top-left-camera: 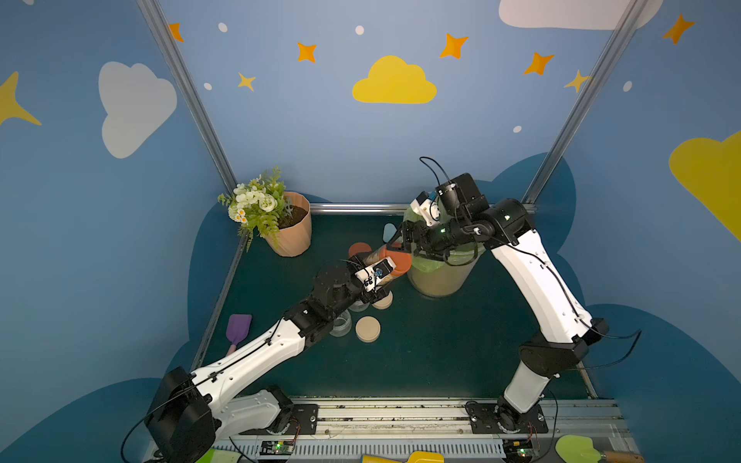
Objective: Empty expired oatmeal from jars
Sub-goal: Unscrew the lid from the jar.
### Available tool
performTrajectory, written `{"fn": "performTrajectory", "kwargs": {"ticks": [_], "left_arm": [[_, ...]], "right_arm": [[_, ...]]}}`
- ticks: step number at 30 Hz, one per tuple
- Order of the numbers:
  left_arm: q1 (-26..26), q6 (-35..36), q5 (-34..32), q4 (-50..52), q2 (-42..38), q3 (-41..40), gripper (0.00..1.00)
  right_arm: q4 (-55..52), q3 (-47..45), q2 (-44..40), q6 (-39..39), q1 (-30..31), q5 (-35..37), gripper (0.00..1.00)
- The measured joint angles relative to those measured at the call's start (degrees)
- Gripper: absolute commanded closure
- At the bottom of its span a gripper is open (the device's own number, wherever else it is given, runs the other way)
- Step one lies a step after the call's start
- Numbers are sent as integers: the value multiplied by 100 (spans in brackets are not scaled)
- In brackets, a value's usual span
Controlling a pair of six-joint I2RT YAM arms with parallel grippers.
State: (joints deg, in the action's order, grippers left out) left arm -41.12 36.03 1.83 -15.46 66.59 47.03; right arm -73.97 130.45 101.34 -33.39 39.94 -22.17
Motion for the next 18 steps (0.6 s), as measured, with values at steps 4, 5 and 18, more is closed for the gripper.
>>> {"fn": "performTrajectory", "kwargs": {"ticks": [4, 5, 18], "left_arm": [[-15, 22, 0, 7, 13, 0, 97], [-15, 26, 0, 7, 11, 0, 97], [-42, 109, -20, 33, 50, 13, 97]], "right_arm": [[-66, 52, 127, 70, 94, -11, 4], [-79, 52, 146, 83, 116, -13, 4], [-398, 365, 323, 256, 192, 90, 9]]}}
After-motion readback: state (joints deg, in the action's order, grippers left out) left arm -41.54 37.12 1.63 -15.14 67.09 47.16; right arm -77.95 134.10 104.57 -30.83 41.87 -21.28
